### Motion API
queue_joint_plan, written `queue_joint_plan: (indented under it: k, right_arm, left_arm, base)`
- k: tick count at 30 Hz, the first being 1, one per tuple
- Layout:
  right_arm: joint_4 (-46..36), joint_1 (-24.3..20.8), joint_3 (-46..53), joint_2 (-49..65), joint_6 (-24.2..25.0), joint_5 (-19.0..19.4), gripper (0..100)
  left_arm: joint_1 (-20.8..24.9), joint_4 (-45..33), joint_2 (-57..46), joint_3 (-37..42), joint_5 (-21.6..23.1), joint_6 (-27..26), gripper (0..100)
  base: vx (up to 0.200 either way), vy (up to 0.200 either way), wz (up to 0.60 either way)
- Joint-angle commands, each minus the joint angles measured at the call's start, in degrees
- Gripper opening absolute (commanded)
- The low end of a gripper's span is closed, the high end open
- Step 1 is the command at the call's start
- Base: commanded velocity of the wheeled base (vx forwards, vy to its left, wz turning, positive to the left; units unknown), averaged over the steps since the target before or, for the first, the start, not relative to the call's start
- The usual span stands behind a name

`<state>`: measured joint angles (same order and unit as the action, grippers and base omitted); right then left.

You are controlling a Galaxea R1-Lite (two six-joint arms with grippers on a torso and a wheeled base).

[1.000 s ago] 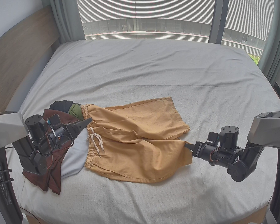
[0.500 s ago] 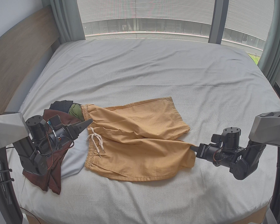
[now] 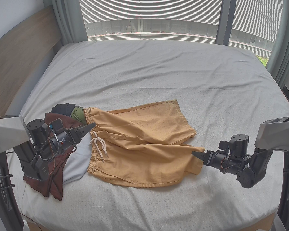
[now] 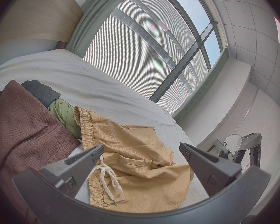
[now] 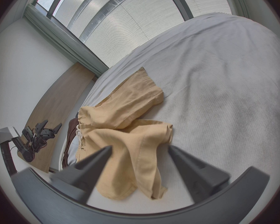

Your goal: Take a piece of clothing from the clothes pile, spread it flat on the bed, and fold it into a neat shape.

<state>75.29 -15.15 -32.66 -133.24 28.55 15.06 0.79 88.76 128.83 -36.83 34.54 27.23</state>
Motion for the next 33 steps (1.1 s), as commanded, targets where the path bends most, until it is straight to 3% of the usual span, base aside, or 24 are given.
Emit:
queue_joint_plan:
  k: [1,25,26,33]
  right_arm:
    - [0.65,-0.40,3.30,0.35,-0.25,0.06,100]
    - [8.47,-3.22,4.36,-9.40,-2.45,1.38,100]
    - [8.73,-3.13,4.36,-9.40,-2.45,1.38,0]
    - [8.82,-3.30,7.08,-8.61,-2.45,1.47,0]
  left_arm:
    - [0.00,0.10,-0.07,0.00,0.01,0.01,100]
    - [-0.18,0.10,-0.33,0.00,0.01,0.01,100]
    - [-0.18,0.10,-0.42,0.00,0.01,0.01,100]
    - [-0.18,0.10,-0.33,0.00,0.01,0.01,100]
  base:
    - [0.000,0.000,0.00]
    - [0.000,0.000,0.00]
    - [0.000,0.000,0.00]
    - [0.000,0.000,0.00]
